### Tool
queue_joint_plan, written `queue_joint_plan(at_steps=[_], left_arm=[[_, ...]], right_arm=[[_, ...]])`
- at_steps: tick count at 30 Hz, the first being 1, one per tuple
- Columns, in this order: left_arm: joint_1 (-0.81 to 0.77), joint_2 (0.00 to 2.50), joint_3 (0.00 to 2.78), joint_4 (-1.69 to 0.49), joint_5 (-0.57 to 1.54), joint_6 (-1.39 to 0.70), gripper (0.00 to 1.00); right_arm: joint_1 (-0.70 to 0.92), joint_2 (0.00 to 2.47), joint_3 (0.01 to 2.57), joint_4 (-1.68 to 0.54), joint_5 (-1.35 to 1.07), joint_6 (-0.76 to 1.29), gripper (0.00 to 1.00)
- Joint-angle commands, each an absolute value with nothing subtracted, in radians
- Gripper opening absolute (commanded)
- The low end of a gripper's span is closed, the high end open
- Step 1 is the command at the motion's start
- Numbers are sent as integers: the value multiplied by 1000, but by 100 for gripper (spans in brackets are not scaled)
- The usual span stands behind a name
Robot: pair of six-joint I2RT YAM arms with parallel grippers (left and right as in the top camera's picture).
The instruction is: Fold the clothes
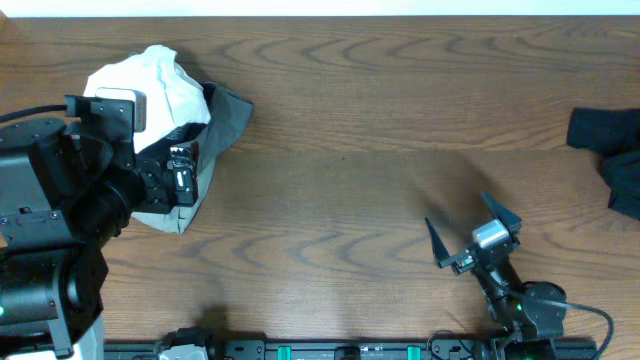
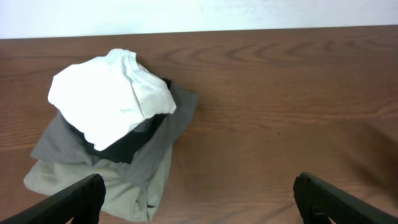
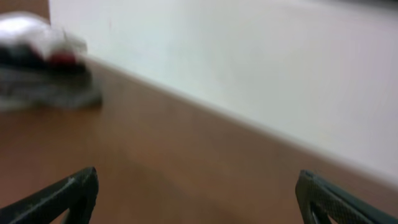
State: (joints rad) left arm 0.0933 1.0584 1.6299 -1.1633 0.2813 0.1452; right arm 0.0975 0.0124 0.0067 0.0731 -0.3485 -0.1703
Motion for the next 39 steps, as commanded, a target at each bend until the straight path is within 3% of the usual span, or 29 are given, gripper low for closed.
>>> queue_joint_plan(at_steps=[1,9,39], left_arm=[[88,1058,1626,-1163,276,133,98],[88,1058,1626,-1163,276,133,98],[86,995,1586,-1111,279,123,98]], right_arm=[[87,6,6,110,-372,-181,99],[87,7,6,-48,-370,-181,99],[87,12,6,-44,-371,-181,99]])
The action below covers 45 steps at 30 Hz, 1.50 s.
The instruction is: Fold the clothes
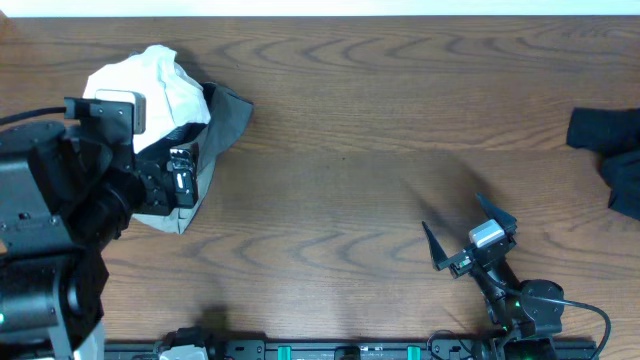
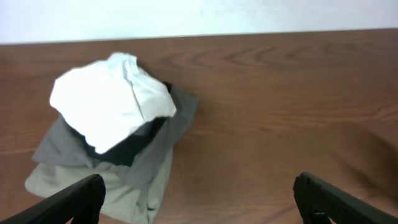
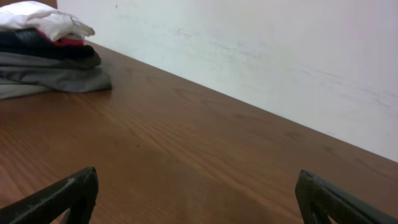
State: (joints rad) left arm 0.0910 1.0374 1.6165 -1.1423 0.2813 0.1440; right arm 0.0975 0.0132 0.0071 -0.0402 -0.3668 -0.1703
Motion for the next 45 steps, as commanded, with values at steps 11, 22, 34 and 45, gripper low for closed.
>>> queue_joint_plan(at_steps=[11,22,34,45], left_arm=[[86,691,1137,-621,276,118,98],[86,380,783,-388,222,122,98],[88,117,509,-258,189,146,98],[88,2,297,-171,184,182,98]], right_arm=[[87,12,6,-44,-371,-181,99],[87,12,6,-44,-371,-181,99],[87,12,6,-44,-371,-181,99],[87,12,6,-44,-371,-181,99]])
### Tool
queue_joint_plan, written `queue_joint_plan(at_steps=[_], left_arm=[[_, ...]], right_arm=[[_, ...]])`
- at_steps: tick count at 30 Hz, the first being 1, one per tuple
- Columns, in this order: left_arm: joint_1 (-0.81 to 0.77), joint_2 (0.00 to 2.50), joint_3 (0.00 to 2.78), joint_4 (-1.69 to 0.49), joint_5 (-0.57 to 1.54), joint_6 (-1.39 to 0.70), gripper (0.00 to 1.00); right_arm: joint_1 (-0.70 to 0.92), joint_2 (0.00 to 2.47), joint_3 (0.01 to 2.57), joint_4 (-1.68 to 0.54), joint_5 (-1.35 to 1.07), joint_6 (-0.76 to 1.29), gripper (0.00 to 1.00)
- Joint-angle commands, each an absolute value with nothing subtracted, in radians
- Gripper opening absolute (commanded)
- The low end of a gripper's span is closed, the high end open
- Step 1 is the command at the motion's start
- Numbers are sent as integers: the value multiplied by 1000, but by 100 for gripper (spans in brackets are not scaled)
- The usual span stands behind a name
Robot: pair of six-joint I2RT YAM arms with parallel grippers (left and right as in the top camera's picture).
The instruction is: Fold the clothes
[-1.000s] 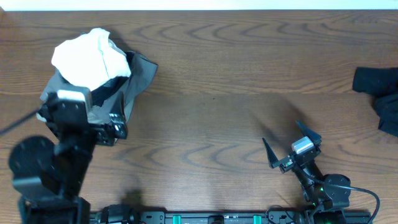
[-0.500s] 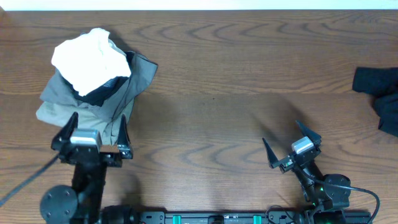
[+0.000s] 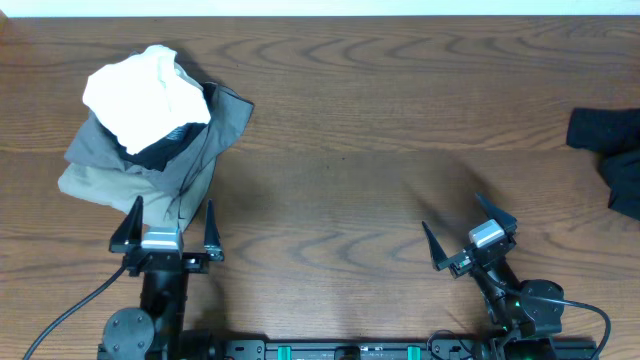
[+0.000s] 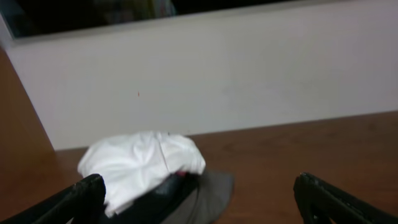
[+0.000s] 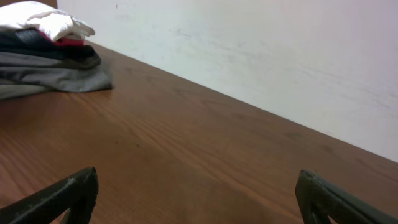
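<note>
A stack of folded clothes [image 3: 150, 130] sits at the table's back left, a white garment [image 3: 140, 95] on top, dark and grey-olive pieces under it. The left wrist view shows the stack [image 4: 149, 177] ahead, and the right wrist view shows the stack [image 5: 50, 56] far off to its left. My left gripper [image 3: 167, 225] rests low at the front left, open and empty, just in front of the stack. My right gripper [image 3: 467, 232] rests at the front right, open and empty. A crumpled dark garment [image 3: 610, 155] lies at the right edge.
The wooden table [image 3: 360, 150] stretches between the stack and the dark garment. A white wall [image 5: 280, 56] borders the table's far edge. The arm bases stand along the front edge.
My left arm has moved from over the stack down to the table's front edge, its open gripper now in front of the pile. The right arm has not moved.
At first my left arm hung over the stack with its gripper open, and the right gripper sat open at the front right. The right gripper then shifted slightly back. Now both arms rest low at the front edge, both open, the stack untouched.
</note>
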State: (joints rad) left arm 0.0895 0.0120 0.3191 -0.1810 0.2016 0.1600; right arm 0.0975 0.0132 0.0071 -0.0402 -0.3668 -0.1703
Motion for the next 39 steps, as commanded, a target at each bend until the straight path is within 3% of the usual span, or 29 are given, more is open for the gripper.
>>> queue_joint_plan(at_steps=[1,21,39], left_arm=[[88,2,285,-171,184,182,98],[76,2,50,-166,167,182,98],[56,4,48,-155,167,182,98]], right_arm=[[87,12,6,-44,-371,-181,99],[87,12,6,-44,-371,-181,99],[87,12,6,-44,-371,-181,99]])
